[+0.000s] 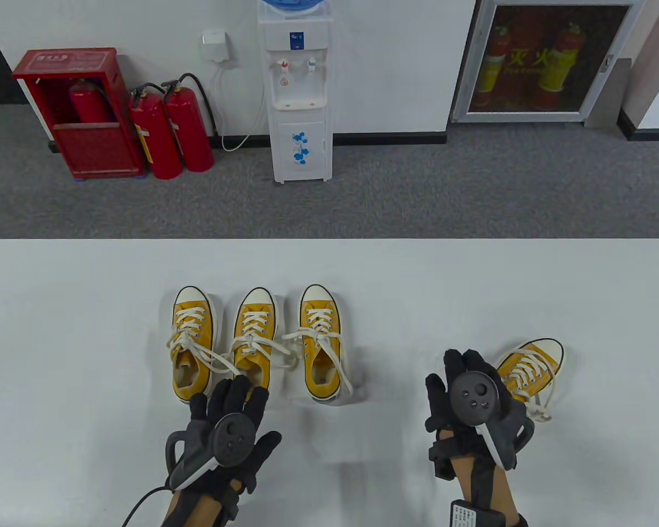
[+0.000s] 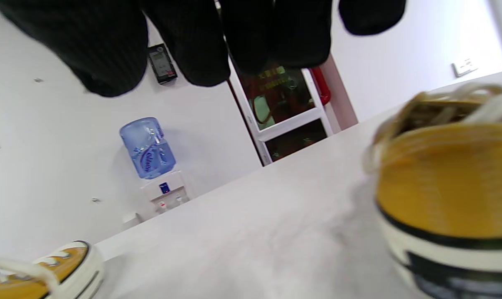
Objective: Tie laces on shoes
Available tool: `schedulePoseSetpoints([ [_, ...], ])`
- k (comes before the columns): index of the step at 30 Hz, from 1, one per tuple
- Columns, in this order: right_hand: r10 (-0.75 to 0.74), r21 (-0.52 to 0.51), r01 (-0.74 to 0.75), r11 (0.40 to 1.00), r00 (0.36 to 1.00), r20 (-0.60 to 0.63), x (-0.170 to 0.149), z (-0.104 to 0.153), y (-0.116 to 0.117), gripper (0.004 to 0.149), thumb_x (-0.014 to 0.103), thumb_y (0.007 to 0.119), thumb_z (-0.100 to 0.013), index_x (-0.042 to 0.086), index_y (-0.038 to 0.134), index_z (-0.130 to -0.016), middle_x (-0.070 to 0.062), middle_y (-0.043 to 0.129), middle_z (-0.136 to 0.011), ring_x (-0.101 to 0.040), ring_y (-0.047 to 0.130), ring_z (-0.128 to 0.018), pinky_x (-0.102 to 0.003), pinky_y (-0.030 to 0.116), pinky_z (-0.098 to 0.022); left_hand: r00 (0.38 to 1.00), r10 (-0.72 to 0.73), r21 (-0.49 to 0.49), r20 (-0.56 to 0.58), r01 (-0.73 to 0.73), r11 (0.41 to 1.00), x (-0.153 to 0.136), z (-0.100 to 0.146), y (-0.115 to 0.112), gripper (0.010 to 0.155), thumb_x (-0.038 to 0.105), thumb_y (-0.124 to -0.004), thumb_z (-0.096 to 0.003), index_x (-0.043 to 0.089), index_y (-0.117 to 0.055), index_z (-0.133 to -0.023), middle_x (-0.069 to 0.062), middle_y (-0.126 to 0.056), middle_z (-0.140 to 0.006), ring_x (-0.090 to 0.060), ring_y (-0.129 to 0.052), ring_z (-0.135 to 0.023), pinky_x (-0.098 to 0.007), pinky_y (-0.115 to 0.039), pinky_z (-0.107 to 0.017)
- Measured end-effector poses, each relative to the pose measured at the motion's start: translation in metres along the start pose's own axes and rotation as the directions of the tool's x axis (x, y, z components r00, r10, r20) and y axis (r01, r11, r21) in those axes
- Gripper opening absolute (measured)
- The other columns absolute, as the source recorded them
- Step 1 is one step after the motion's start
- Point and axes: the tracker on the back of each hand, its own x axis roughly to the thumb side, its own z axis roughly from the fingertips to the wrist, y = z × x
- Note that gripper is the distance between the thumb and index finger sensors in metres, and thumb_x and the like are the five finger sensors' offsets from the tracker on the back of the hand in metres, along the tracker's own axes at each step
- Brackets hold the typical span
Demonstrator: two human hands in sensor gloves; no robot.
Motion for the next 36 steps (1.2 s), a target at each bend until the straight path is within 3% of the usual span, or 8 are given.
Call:
schedulePoseSetpoints([
  [6, 0.053, 0.008, -0.052, 0.999, 0.994, -0.091, -0.025, -0.008, -0.001, 0.077, 0.057, 0.08, -0.042, 0.035, 0.049, -0.11, -0.001, 0.032, -0.118, -0.041, 0.038, -0.112, -0.068, 0.034, -0.076, 1.0, -0.001, -0.005, 0.003, 0.001, 1.0, 0.001, 0.0, -0.001, 0.082, 0.066, -0.065, -0.0482, 0.031, -0.035, -0.116, -0.009, -0.022, -0.126, -0.046, -0.023, -0.118, -0.078, -0.015, -0.074],
  [15, 0.099, 0.08, -0.082, 0.993, 0.968, -0.231, -0.059, -0.018, 0.011, 0.082, 0.059, 0.077, -0.042, 0.032, 0.042, -0.111, -0.001, 0.025, -0.118, -0.045, 0.033, -0.112, -0.069, 0.036, -0.075, 1.0, 0.003, -0.007, 0.004, -0.003, 1.0, 0.001, 0.0, -0.001, 0.082, 0.066, -0.065, -0.0482, 0.031, -0.036, -0.116, -0.009, -0.022, -0.126, -0.046, -0.023, -0.118, -0.078, -0.015, -0.074],
  [29, 0.087, 0.128, -0.044, 0.991, 0.932, -0.351, -0.09, -0.025, 0.026, 0.076, 0.051, 0.076, -0.045, 0.025, 0.046, -0.109, -0.006, 0.034, -0.116, -0.043, 0.063, -0.101, -0.06, 0.057, -0.069, 1.0, 0.004, -0.01, 0.003, -0.004, 1.0, 0.0, -0.001, -0.001, 0.082, 0.066, -0.065, -0.0482, 0.031, -0.036, -0.116, -0.009, -0.022, -0.126, -0.046, -0.023, -0.118, -0.078, -0.015, -0.074],
  [36, 0.107, 0.072, -0.086, 0.994, 0.923, -0.37, -0.095, -0.03, 0.027, 0.065, 0.045, 0.081, -0.045, 0.031, 0.059, -0.104, -0.006, 0.047, -0.111, -0.031, 0.087, -0.079, -0.053, 0.069, -0.061, 1.0, 0.008, -0.018, 0.0, -0.008, 1.0, 0.0, -0.001, -0.002, 0.082, 0.066, -0.065, -0.0482, 0.031, -0.036, -0.116, -0.009, -0.022, -0.126, -0.046, -0.023, -0.118, -0.078, -0.016, -0.074],
])
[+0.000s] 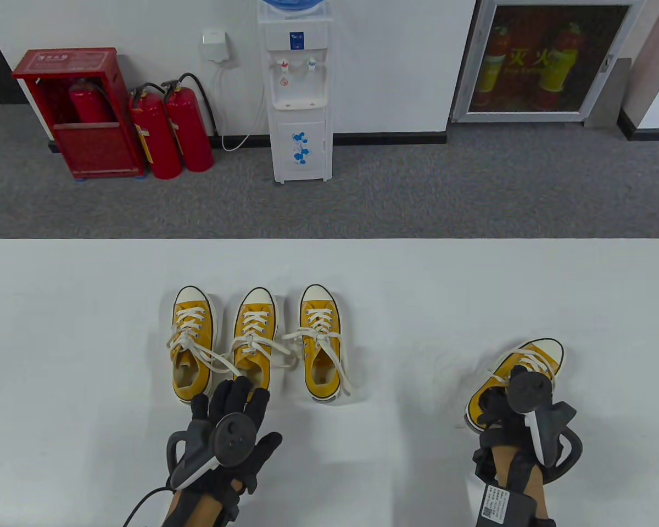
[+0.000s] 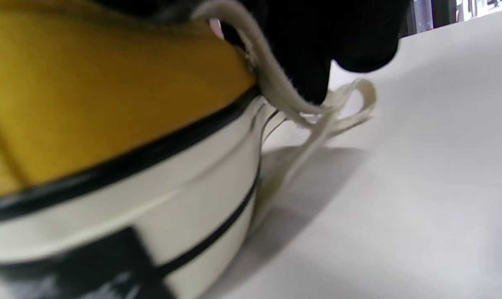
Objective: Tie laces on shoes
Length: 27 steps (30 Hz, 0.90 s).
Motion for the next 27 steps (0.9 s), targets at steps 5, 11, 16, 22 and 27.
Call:
schedulePoseSetpoints([
  [5, 0.033, -0.072, -0.033, 0.997, 0.999, -0.001, -0.0004, -0.0046, 0.001, 0.059, 0.043, 0.083, -0.044, 0.033, 0.065, -0.099, -0.003, 0.058, -0.104, -0.024, 0.093, -0.067, -0.048, 0.075, -0.056, 1.0, -0.001, -0.003, -0.002, 0.001, 1.0, -0.0002, -0.0001, -0.0002, 0.082, 0.066, -0.065, -0.0481, 0.031, -0.036, -0.116, -0.01, -0.022, -0.126, -0.046, -0.023, -0.118, -0.078, -0.016, -0.074],
  [11, 0.069, -0.119, -0.069, 0.991, 0.998, -0.004, 0.0014, -0.0079, 0.0015, 0.052, 0.044, 0.083, -0.044, 0.032, 0.069, -0.093, 0.0, 0.069, -0.093, -0.017, 0.098, -0.052, -0.042, 0.082, -0.048, 1.0, 0.0, -0.003, -0.003, 0.0, 1.0, -0.0007, -0.0003, 0.0, 0.082, 0.066, -0.065, -0.0482, 0.031, -0.036, -0.116, -0.009, -0.022, -0.126, -0.046, -0.023, -0.118, -0.078, -0.016, -0.074],
  [16, 0.052, -0.134, -0.05, 0.99, 0.999, 0.015, 0.0013, -0.0089, 0.0008, 0.046, 0.042, 0.08, -0.046, 0.026, 0.072, -0.088, 0.001, 0.08, -0.08, -0.015, 0.101, -0.044, -0.04, 0.084, -0.043, 1.0, -0.001, -0.002, -0.003, 0.001, 1.0, -0.0009, -0.0004, 0.0002, 0.082, 0.066, -0.065, -0.0482, 0.031, -0.036, -0.116, -0.009, -0.022, -0.126, -0.046, -0.023, -0.118, -0.078, -0.015, -0.074],
  [22, -0.011, -0.158, 0.014, 0.987, 1.0, 0.019, -0.0005, -0.0094, -0.002, 0.046, 0.037, 0.078, -0.045, 0.021, 0.07, -0.087, -0.001, 0.081, -0.077, -0.015, 0.101, -0.041, -0.04, 0.085, -0.043, 1.0, 0.002, 0.001, -0.003, -0.002, 1.0, -0.0012, -0.0006, 0.0005, 0.082, 0.066, -0.065, -0.0483, 0.03, -0.036, -0.116, -0.01, -0.021, -0.126, -0.046, -0.023, -0.118, -0.078, -0.015, -0.074],
  [27, -0.065, -0.177, 0.075, 0.981, 0.996, 0.063, 0.0006, -0.006, -0.0077, 0.045, 0.037, 0.078, -0.044, 0.021, 0.071, -0.086, -0.002, 0.082, -0.075, -0.014, 0.101, -0.037, -0.039, 0.086, -0.04, 1.0, 0.002, 0.007, -0.004, -0.002, 1.0, -0.0018, -0.0006, 0.0008, 0.082, 0.066, -0.065, -0.0483, 0.03, -0.036, -0.116, -0.01, -0.022, -0.126, -0.046, -0.023, -0.118, -0.078, -0.015, -0.074],
])
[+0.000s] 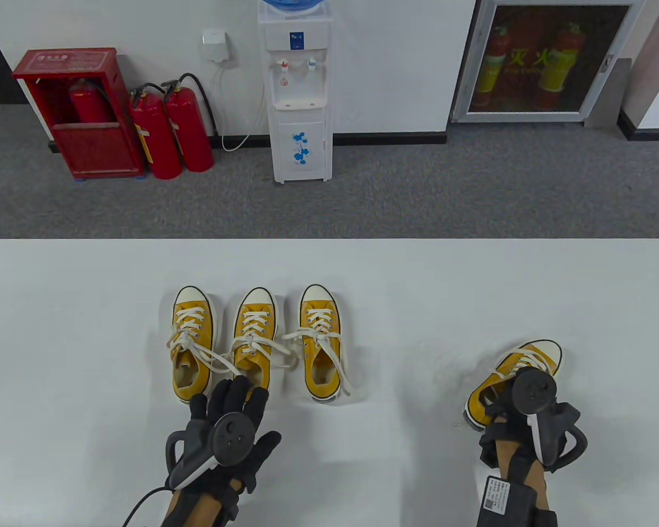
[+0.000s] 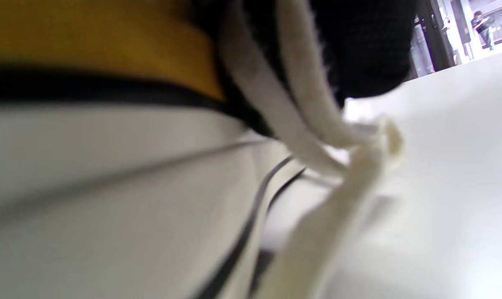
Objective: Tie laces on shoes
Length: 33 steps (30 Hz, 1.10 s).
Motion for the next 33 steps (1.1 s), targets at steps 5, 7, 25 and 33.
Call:
schedulePoseSetpoints([
  [5, -0.042, -0.028, 0.046, 0.999, 0.993, 0.108, 0.016, 0.01, -0.011, 0.045, 0.037, 0.079, -0.043, 0.02, 0.072, -0.085, -0.002, 0.083, -0.073, -0.013, 0.102, -0.034, -0.038, 0.087, -0.038, 1.0, 0.0, 0.002, -0.002, 0.0, 1.0, -0.001, 0.0, 0.0, 0.082, 0.066, -0.065, -0.0483, 0.031, -0.036, -0.116, -0.009, -0.022, -0.126, -0.046, -0.023, -0.118, -0.078, -0.015, -0.074],
  [7, -0.069, -0.026, 0.074, 0.997, 0.984, 0.165, 0.024, 0.016, -0.016, 0.045, 0.037, 0.079, -0.043, 0.019, 0.073, -0.084, -0.002, 0.084, -0.072, -0.013, 0.102, -0.033, -0.038, 0.087, -0.036, 1.0, -0.001, 0.004, -0.003, 0.001, 1.0, -0.001, 0.0, 0.001, 0.082, 0.066, -0.065, -0.0483, 0.031, -0.036, -0.116, -0.01, -0.022, -0.126, -0.046, -0.023, -0.118, -0.078, -0.015, -0.074],
  [25, -0.292, 0.125, 0.282, 0.951, 0.689, 0.663, 0.123, 0.119, -0.043, 0.045, 0.039, 0.08, -0.043, 0.018, 0.075, -0.082, -0.002, 0.087, -0.068, -0.008, 0.101, -0.025, -0.035, 0.089, -0.028, 1.0, 0.009, 0.013, -0.003, -0.008, 1.0, -0.003, 0.0, 0.002, 0.082, 0.066, -0.065, -0.0483, 0.031, -0.035, -0.116, -0.009, -0.021, -0.126, -0.046, -0.023, -0.118, -0.078, -0.015, -0.074],
  [33, -0.36, 0.22, 0.302, 0.928, 0.567, 0.74, 0.154, 0.17, -0.045, 0.045, 0.04, 0.08, -0.043, 0.018, 0.075, -0.082, -0.002, 0.087, -0.067, -0.007, 0.101, -0.024, -0.034, 0.089, -0.028, 1.0, 0.017, 0.019, -0.004, -0.017, 1.0, -0.004, 0.0, 0.003, 0.082, 0.066, -0.065, -0.0483, 0.03, -0.036, -0.116, -0.01, -0.022, -0.126, -0.046, -0.023, -0.118, -0.078, -0.015, -0.074],
])
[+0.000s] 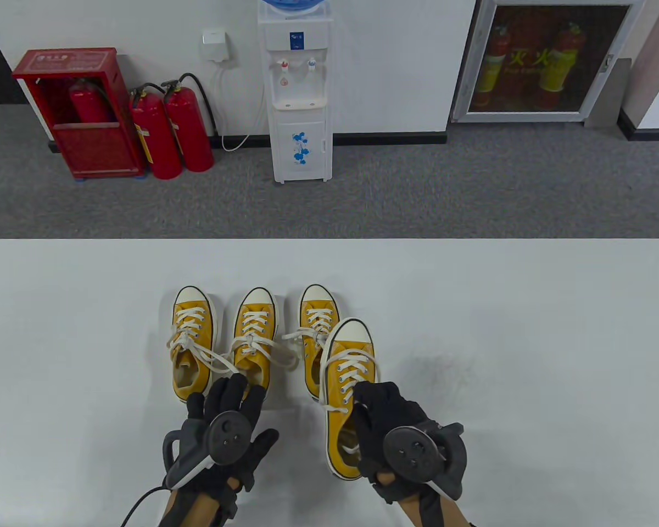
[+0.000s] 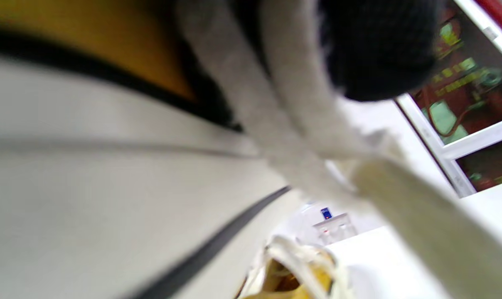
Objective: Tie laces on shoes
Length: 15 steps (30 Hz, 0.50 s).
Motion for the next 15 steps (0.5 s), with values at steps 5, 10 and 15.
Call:
schedulePoseSetpoints([
  [5, 0.002, 0.038, -0.004, 0.999, 0.998, 0.06, 0.025, 0.003, 0.015, 0.045, 0.04, 0.081, -0.042, 0.018, 0.075, -0.082, -0.002, 0.087, -0.067, -0.007, 0.101, -0.024, -0.034, 0.09, -0.027, 1.0, 0.005, 0.004, -0.003, -0.005, 1.0, -0.001, 0.0, 0.001, 0.082, 0.066, -0.065, -0.0484, 0.031, -0.036, -0.116, -0.009, -0.021, -0.126, -0.046, -0.023, -0.118, -0.078, -0.015, -0.074],
  [10, 0.004, 0.078, -0.012, 0.997, 0.995, 0.1, 0.04, 0.007, 0.028, 0.045, 0.04, 0.08, -0.042, 0.018, 0.075, -0.082, -0.001, 0.087, -0.067, -0.007, 0.101, -0.024, -0.034, 0.09, -0.027, 1.0, 0.012, 0.012, -0.005, -0.012, 1.0, -0.003, 0.001, 0.003, 0.082, 0.065, -0.065, -0.0485, 0.031, -0.036, -0.116, -0.009, -0.022, -0.126, -0.046, -0.023, -0.118, -0.078, -0.015, -0.074],
  [15, 0.027, 0.102, -0.041, 0.994, 0.991, 0.132, 0.048, 0.009, 0.039, 0.045, 0.04, 0.081, -0.042, 0.018, 0.075, -0.082, -0.002, 0.087, -0.067, -0.007, 0.101, -0.024, -0.034, 0.09, -0.027, 1.0, 0.019, 0.021, -0.008, -0.018, 1.0, -0.005, 0.001, 0.004, 0.082, 0.066, -0.065, -0.0485, 0.031, -0.036, -0.116, -0.009, -0.022, -0.126, -0.046, -0.023, -0.118, -0.078, -0.015, -0.074],
])
